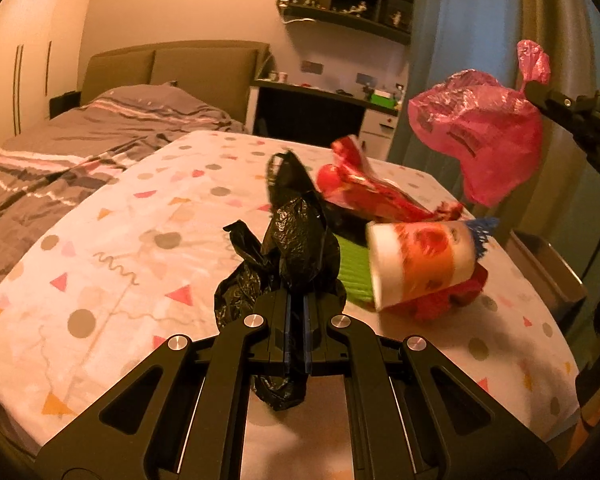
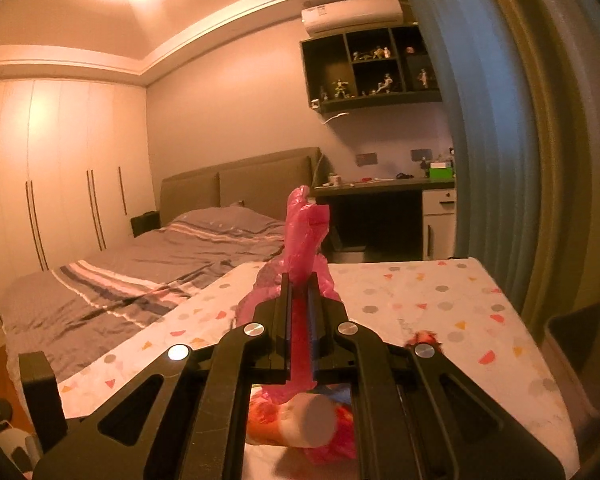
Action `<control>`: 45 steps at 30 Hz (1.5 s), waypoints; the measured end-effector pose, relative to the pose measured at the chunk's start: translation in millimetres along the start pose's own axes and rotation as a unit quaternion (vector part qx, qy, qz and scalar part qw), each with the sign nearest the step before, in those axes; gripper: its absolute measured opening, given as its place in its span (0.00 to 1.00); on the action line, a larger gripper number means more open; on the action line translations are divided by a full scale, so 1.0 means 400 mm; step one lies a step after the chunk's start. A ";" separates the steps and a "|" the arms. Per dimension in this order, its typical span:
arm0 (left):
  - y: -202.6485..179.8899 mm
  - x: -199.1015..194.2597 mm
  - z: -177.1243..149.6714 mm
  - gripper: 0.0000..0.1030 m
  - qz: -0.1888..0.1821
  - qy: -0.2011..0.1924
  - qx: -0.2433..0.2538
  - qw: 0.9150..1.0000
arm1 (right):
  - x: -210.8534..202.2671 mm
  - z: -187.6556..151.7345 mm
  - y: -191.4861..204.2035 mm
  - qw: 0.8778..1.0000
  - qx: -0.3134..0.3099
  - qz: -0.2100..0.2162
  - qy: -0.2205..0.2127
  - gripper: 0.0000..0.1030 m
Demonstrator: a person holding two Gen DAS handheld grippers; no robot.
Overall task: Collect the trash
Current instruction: 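Lift both held bags off the table and carry them toward the brown bin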
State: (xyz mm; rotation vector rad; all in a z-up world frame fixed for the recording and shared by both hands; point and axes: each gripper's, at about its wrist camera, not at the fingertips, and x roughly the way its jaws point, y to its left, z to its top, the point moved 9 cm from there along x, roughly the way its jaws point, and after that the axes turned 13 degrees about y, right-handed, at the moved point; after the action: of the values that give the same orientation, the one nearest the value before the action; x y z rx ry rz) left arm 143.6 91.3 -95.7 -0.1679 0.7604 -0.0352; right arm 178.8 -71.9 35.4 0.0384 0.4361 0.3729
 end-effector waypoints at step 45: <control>-0.202 0.087 -0.030 0.04 0.099 0.002 -0.008 0.995 | -0.159 -0.216 -0.195 0.997 0.057 -0.030 0.046 0.07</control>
State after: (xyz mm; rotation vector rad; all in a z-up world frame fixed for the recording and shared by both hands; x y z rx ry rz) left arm 162.8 6.9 -114.5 -0.1063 0.7778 0.1586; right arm 115.7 -171.2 -26.2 0.1197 0.5474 0.2906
